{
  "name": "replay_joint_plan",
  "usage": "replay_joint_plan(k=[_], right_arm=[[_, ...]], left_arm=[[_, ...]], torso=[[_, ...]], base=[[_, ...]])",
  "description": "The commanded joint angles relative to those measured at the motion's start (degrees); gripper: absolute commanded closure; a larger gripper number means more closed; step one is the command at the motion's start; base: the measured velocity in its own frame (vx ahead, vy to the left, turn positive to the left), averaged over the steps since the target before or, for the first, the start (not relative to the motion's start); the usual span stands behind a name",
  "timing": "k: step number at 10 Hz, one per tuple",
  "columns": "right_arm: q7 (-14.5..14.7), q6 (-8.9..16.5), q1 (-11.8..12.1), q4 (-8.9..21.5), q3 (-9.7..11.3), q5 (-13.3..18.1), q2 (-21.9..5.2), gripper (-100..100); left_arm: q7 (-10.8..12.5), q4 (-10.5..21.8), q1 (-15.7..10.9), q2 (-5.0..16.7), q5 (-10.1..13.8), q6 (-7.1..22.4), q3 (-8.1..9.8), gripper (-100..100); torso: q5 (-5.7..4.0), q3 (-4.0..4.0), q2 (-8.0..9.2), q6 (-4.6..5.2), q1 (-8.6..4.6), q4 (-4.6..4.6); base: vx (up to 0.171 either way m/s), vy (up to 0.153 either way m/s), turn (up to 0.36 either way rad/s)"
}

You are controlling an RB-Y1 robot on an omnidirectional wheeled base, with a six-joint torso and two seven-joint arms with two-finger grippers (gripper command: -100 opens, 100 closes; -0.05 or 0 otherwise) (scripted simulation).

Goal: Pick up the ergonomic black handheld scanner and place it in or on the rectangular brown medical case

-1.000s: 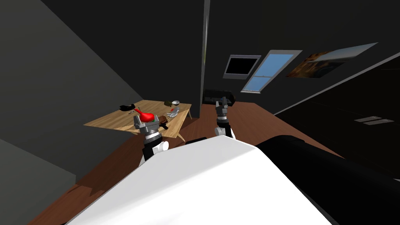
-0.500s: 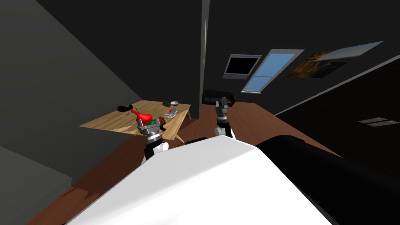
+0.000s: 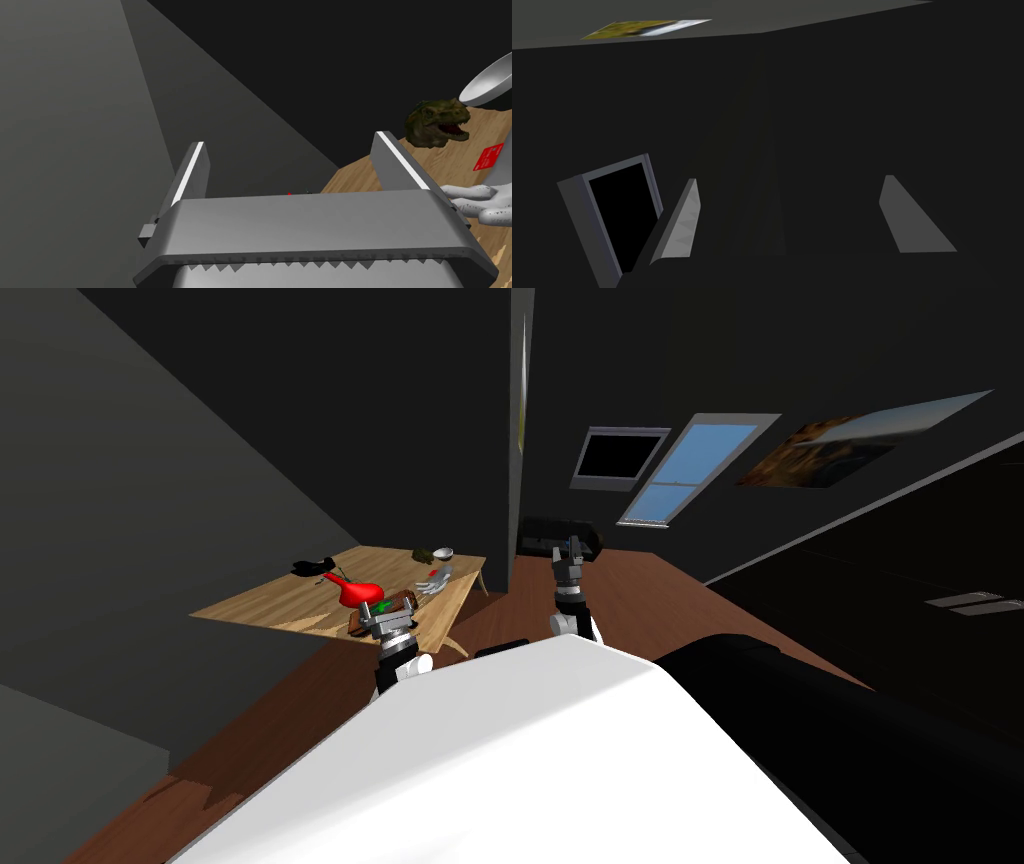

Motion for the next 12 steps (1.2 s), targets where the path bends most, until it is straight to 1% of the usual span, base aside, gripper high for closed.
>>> replay_joint_plan(k=[1, 2, 3, 4, 5, 6, 7, 8, 9, 10, 11, 12], right_arm=[[0.0, 0.0, 0.0, 0.0, 0.0, 0.0, 0.0, 0], [0.0, 0.0, 0.01, 0.0, 0.0, 0.0, 0.0, 0], [0.0, 0.0, 0.0, 0.0, 0.0, 0.0, 0.0, 0], [0.0, 0.0, 0.0, 0.0, 0.0, 0.0, 0.0, 0], [0.0, 0.0, 0.0, 0.0, 0.0, 0.0, 0.0, 0], [0.0, 0.0, 0.0, 0.0, 0.0, 0.0, 0.0, 0], [0.0, 0.0, 0.0, 0.0, 0.0, 0.0, 0.0, 0], [0.0, 0.0, 0.0, 0.0, 0.0, 0.0, 0.0, 0], [0.0, 0.0, 0.0, 0.0, 0.0, 0.0, 0.0, 0], [0.0, 0.0, 0.0, 0.0, 0.0, 0.0, 0.0, 0], [0.0, 0.0, 0.0, 0.0, 0.0, 0.0, 0.0, 0], [0.0, 0.0, 0.0, 0.0, 0.0, 0.0, 0.0, 0]], left_arm=[[2.86, 2.86, 0.29, 0.81, 2.79, -0.98, 0.5, -100], [4.03, 4.37, 0.29, 0.81, 2.79, -0.98, 0.5, -100], [6.16, 6.34, -0.2, 1.33, 4.59, -1.74, 0.84, -100], [6.56, 7.68, -0.2, 1.33, 4.59, -1.74, 0.84, -100], [8.94, 9.63, -0.69, 1.85, 6.38, -2.54, 1.16, -100], [9.11, 10.99, -0.69, 1.85, 6.38, -2.54, 1.16, -100], [11.46, 12.56, -1.18, 2.35, 8.13, -3.36, 1.47, -100], [11.67, 14.29, -1.18, 2.35, 8.13, -3.36, 1.47, -100], [14.07, 15.92, -1.66, 2.81, 9.85, -4.21, 1.76, -100], [14.25, 17.55, -1.66, 2.81, 9.85, -4.21, 1.76, -100], [16.44, 19.23, -2.13, 3.22, 11.53, -5.08, 2.05, -100], [16.82, 20.57, -2.13, 3.22, 11.53, -5.08, 2.05, -100]], torso=[[0.0, 0.0, 0.0, 0.0, 0.0, 0.0], [-0.02, -0.07, -0.13, -0.01, -0.1, -0.02], [-0.02, -0.05, -0.08, -0.01, -0.08, -0.02], [-0.01, -0.03, -0.05, -0.01, -0.02, -0.01], [0.0, 0.0, 0.01, -0.01, 0.06, 0.0], [0.0, -0.01, -0.03, 0.0, 0.04, 0.0], [0.01, 0.0, 0.0, -0.01, 0.09, 0.0], [0.01, -0.01, -0.03, 0.0, 0.07, 0.0], [0.01, 0.0, 0.01, -0.02, 0.09, 0.0], [0.02, -0.01, -0.01, 0.0, 0.13, 0.0], [0.02, 0.01, 0.02, -0.01, 0.15, 0.0], [0.02, -0.02, -0.04, 0.0, 0.11, 0.0]], base=[[0.099, -0.093, -0.01], [0.075, -0.08, 0.009], [0.06, -0.061, -0.006], [0.044, -0.038, -0.002], [0.06, -0.048, -0.012], [0.052, -0.035, -0.001], [0.059, -0.043, -0.012], [0.052, -0.034, -0.005], [0.057, -0.022, -0.009], [0.047, -0.021, -0.011], [0.068, -0.032, -0.014], [0.066, -0.025, -0.004]])
